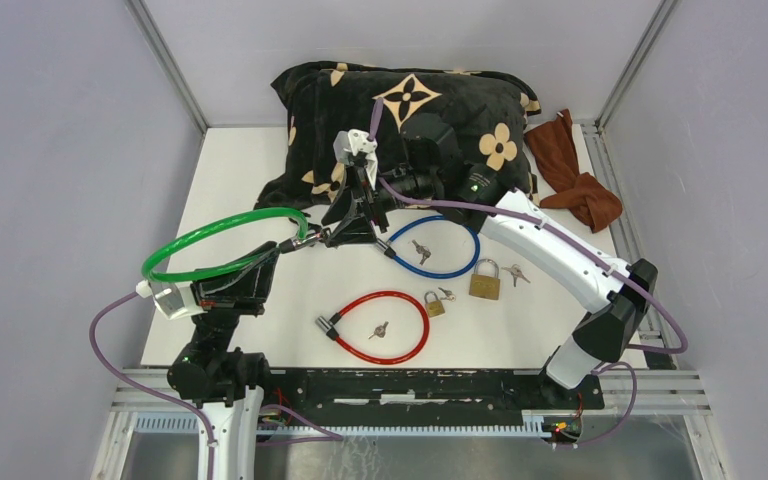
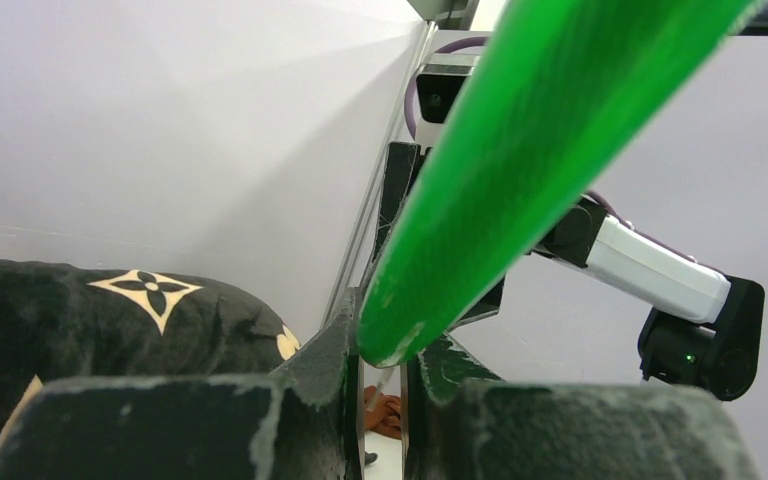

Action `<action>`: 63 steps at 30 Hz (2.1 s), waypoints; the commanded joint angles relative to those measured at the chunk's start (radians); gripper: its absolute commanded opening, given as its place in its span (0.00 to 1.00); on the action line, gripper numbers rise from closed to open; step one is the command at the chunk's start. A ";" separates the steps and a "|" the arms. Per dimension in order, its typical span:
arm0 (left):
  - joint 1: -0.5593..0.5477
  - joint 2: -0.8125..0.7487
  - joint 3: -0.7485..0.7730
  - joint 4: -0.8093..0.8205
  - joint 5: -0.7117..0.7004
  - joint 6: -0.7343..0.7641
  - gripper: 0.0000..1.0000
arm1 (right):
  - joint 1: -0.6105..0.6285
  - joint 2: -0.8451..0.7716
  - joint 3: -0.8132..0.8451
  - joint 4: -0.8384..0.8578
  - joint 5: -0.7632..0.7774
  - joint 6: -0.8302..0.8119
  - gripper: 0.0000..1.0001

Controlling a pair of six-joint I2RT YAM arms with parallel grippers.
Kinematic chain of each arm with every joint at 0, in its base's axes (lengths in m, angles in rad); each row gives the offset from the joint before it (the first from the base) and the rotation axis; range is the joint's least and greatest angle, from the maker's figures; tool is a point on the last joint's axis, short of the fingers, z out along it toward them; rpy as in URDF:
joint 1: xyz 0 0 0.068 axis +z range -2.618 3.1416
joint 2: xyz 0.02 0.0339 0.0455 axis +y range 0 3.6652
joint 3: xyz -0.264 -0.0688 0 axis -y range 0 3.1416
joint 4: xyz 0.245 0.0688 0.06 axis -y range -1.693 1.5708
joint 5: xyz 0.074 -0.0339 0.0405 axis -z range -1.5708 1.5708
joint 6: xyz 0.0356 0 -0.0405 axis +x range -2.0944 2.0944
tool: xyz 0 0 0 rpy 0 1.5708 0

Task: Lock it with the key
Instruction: Lock the lock.

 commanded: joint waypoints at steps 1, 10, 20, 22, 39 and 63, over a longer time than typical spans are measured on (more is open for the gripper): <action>0.006 -0.009 0.042 0.041 0.001 0.017 0.02 | 0.005 0.004 -0.002 0.040 -0.021 0.014 0.49; 0.005 -0.008 0.040 0.041 -0.001 0.017 0.02 | 0.016 0.016 0.001 0.033 -0.021 0.010 0.43; 0.007 -0.008 0.039 0.029 -0.005 0.014 0.02 | 0.028 0.014 0.007 0.026 -0.002 -0.007 0.00; 0.007 -0.006 0.040 0.005 -0.012 0.007 0.02 | 0.031 0.004 0.003 0.038 0.017 -0.017 0.00; 0.003 0.084 0.028 -0.212 0.012 -0.152 0.02 | 0.185 -0.266 -0.457 0.475 0.471 -0.528 0.00; 0.003 0.095 0.035 -0.146 -0.008 -0.157 0.02 | 0.212 -0.309 -0.582 0.450 0.693 -0.770 0.63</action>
